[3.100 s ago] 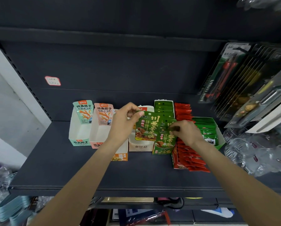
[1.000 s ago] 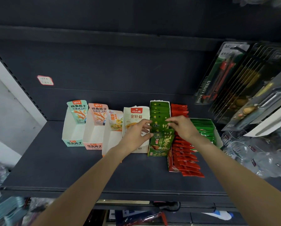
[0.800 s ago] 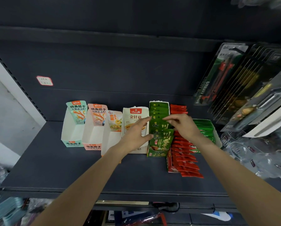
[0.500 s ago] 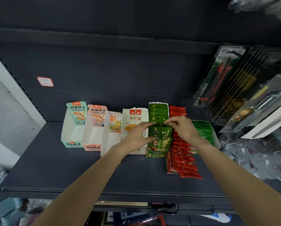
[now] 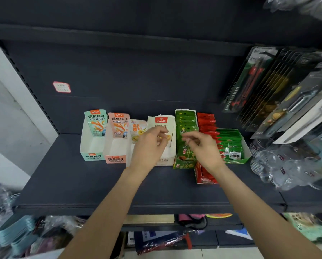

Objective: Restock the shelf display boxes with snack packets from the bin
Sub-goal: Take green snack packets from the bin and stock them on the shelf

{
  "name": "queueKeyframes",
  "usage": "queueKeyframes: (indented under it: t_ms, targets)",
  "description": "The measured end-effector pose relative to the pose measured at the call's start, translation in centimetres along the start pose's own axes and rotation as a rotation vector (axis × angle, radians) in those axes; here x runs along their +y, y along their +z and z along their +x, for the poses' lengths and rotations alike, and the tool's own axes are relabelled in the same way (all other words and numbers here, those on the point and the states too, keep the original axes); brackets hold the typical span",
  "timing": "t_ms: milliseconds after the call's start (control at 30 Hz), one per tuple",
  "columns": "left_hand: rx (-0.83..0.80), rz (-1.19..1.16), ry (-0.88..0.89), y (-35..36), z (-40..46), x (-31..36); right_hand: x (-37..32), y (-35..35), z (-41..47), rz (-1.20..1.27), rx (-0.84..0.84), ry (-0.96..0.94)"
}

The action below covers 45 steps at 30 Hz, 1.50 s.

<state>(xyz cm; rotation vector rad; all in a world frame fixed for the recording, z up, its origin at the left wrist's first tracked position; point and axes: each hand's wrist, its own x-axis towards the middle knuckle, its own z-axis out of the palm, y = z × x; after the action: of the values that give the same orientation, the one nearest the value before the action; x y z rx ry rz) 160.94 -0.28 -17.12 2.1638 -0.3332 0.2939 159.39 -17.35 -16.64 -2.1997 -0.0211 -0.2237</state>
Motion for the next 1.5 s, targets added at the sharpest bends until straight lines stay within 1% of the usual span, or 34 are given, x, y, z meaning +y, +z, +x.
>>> queueKeyframes:
  t_ms: [67, 133, 267, 367, 500, 633, 733, 900, 1000, 1100, 1233, 1300, 1367, 1500]
  targets:
    - [0.047, 0.058, 0.014, -1.6, -2.0, 0.0, -0.9, 1.5, -1.8, 0.005, -0.017, -0.009]
    - [0.089, 0.097, -0.008, -3.3, -4.5, -0.2, -2.0, 3.0, -3.8, 0.029, -0.053, -0.004]
    - [0.123, 0.106, -0.152, -6.6, -11.2, -1.7, -3.6, 6.0, -8.5, -0.003, -0.117, -0.061]
    - [0.122, 0.106, -0.28, -8.3, -17.6, -3.5, -3.9, 8.3, -13.0, -0.039, -0.22, -0.075]
    - [0.087, 0.134, -0.396, -10.9, -26.7, -5.3, -4.5, 11.7, -19.6, -0.025, -0.367, -0.031]
    - [0.107, 0.117, -0.537, -14.2, -34.3, -7.0, -5.7, 15.6, -25.7, 0.033, -0.459, 0.012]
    - [0.102, 0.096, -0.588, -16.5, -38.5, -8.7, -6.9, 18.5, -29.2, 0.056, -0.527, 0.05]
    - [0.07, 0.119, -0.587, -20.2, -41.9, -12.1, -8.2, 23.6, -32.8, 0.033, -0.579, 0.156]
    - [0.001, 0.202, -0.586, -22.1, -42.3, -14.9, -8.7, 26.4, -33.5, 0.022, -0.55, 0.227]
    - [-0.146, 0.261, -0.527, -23.6, -42.5, -17.7, -9.1, 29.1, -34.1, 0.009, -0.482, 0.322]
    - [-0.337, 0.384, -0.406, -24.4, -43.3, -20.7, -9.2, 32.3, -35.3, -0.031, -0.469, 0.384]
    - [-0.404, 0.408, -0.391, -24.2, -43.9, -21.8, -8.9, 33.6, -35.8, -0.084, -0.474, 0.401]
    - [-0.444, 0.377, -0.417, -23.9, -44.6, -22.7, -8.3, 34.5, -36.3, -0.179, -0.506, 0.432]
    - [-0.447, 0.358, -0.399, -23.6, -45.3, -23.7, -8.6, 35.3, -37.1, -0.188, -0.525, 0.484]
